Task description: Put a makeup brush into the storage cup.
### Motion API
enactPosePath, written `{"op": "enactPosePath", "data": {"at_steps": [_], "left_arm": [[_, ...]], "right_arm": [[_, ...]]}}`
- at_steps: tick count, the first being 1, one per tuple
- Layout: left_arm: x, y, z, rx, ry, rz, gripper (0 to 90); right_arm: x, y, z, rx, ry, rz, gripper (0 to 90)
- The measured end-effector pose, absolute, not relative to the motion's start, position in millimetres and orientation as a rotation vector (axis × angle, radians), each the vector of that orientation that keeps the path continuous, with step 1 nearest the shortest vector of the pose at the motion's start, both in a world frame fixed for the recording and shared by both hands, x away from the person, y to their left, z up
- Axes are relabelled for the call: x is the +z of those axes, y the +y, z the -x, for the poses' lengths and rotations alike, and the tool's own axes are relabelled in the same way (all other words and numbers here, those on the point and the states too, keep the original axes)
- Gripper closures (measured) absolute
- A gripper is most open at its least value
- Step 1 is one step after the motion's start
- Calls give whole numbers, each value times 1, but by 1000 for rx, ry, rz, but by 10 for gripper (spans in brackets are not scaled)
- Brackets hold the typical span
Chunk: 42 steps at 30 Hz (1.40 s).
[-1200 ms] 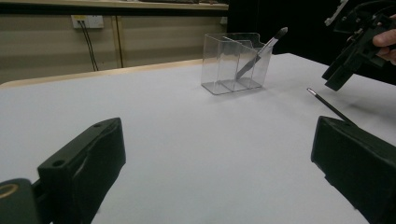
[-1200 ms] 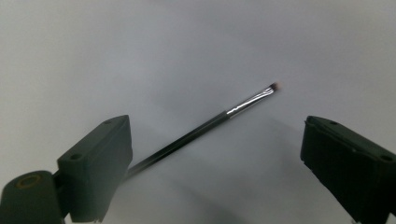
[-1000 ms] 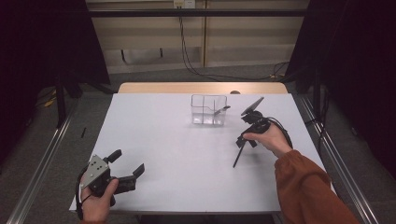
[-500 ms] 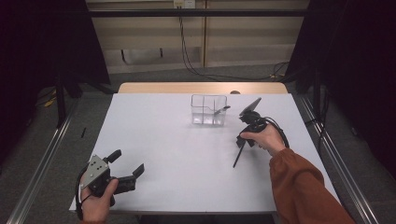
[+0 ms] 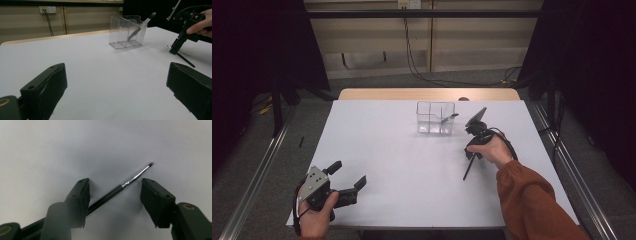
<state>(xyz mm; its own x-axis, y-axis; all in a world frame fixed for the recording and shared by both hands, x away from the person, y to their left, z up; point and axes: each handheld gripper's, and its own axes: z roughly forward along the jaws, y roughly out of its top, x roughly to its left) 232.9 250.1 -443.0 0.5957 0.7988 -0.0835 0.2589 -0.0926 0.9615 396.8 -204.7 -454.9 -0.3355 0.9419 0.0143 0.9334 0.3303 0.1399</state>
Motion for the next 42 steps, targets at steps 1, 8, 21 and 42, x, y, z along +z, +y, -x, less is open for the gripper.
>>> {"op": "enactPosePath", "data": {"at_steps": [1,8,21,42], "left_arm": [[-443,250,-233,571,893,-1647,32],[-443,250,-233,570,890,-1650,32],[-444,250,-234,570,889,-1653,34],[-444,251,-234,577,893,-1657,34]], "right_arm": [[-455,-205,-397,189,2505,-1769,412],[-452,-208,-398,161,2541,-1756,584],[-451,-211,-404,98,2567,-1781,764],[-451,-218,-400,156,2581,-1745,869]]}}
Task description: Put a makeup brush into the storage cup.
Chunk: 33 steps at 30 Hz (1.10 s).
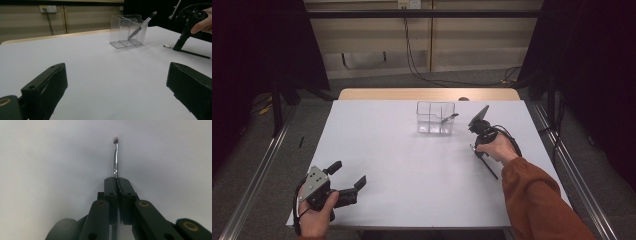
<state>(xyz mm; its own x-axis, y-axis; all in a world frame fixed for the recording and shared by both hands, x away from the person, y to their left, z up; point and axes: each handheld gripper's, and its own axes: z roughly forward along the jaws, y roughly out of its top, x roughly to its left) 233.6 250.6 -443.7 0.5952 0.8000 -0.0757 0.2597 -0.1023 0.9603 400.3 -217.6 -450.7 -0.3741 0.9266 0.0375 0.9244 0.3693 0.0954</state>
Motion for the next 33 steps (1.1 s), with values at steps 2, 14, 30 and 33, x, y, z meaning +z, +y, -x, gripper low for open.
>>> {"op": "enactPosePath", "data": {"at_steps": [2,14,30,33], "left_arm": [[-444,251,-234,577,894,-1657,34],[-444,250,-234,576,901,-1649,33],[-444,250,-234,577,901,-1646,33],[-444,251,-234,576,903,-1643,33]], "right_arm": [[-450,-218,-399,160,2581,-1740,869],[-439,-228,-391,400,2543,-1732,871],[-416,-239,-377,804,2408,-1604,871],[-413,-242,-375,878,2357,-1590,871]]}}
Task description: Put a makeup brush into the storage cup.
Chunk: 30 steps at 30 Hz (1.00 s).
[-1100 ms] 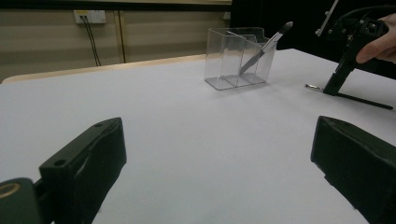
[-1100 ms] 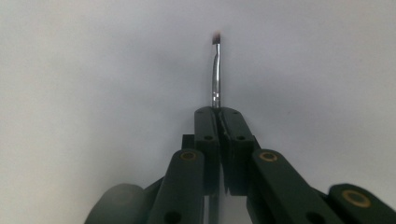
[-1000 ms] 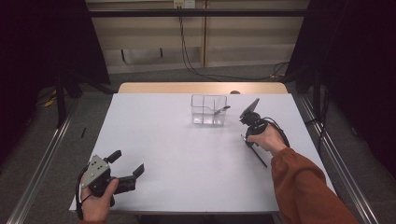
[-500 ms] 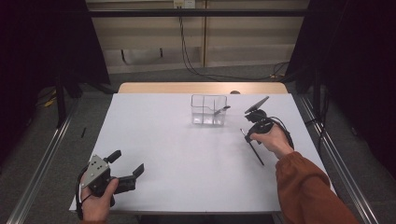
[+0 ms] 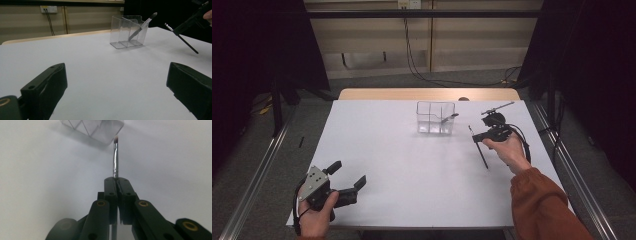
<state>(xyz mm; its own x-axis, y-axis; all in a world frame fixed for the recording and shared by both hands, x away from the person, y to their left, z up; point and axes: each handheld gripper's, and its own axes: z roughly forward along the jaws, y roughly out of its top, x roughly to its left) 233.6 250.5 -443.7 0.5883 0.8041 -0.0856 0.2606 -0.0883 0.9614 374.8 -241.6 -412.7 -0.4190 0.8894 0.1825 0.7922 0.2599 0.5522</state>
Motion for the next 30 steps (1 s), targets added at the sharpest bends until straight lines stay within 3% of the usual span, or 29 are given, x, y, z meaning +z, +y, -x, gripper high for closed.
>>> {"op": "enactPosePath", "data": {"at_steps": [30], "left_arm": [[-444,250,-234,578,899,-1647,33]], "right_arm": [[-404,-238,-349,1476,1977,-1287,870]]}}
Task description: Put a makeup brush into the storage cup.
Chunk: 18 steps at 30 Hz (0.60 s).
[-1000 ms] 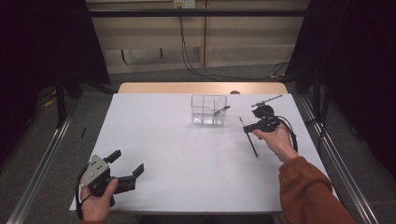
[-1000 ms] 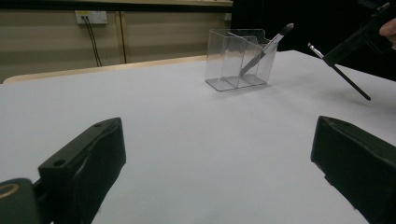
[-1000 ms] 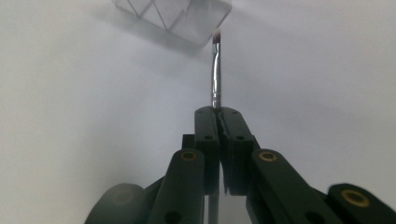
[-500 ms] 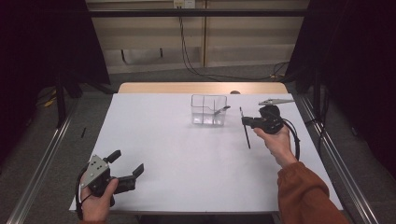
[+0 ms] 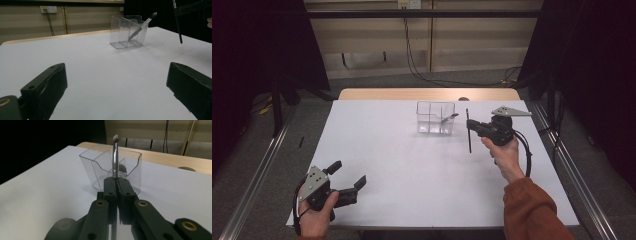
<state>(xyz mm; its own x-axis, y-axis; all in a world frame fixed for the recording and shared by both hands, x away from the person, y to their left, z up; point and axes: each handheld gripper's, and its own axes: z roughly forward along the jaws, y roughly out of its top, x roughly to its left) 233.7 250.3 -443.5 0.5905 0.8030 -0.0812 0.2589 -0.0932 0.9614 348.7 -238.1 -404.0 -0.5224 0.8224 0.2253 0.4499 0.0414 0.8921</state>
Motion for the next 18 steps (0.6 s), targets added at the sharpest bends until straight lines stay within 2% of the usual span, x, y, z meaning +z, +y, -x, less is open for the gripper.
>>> {"op": "enactPosePath", "data": {"at_steps": [18], "left_arm": [[-444,250,-234,575,895,-1650,32]], "right_arm": [[-376,-229,-355,1596,1875,-1200,870]]}}
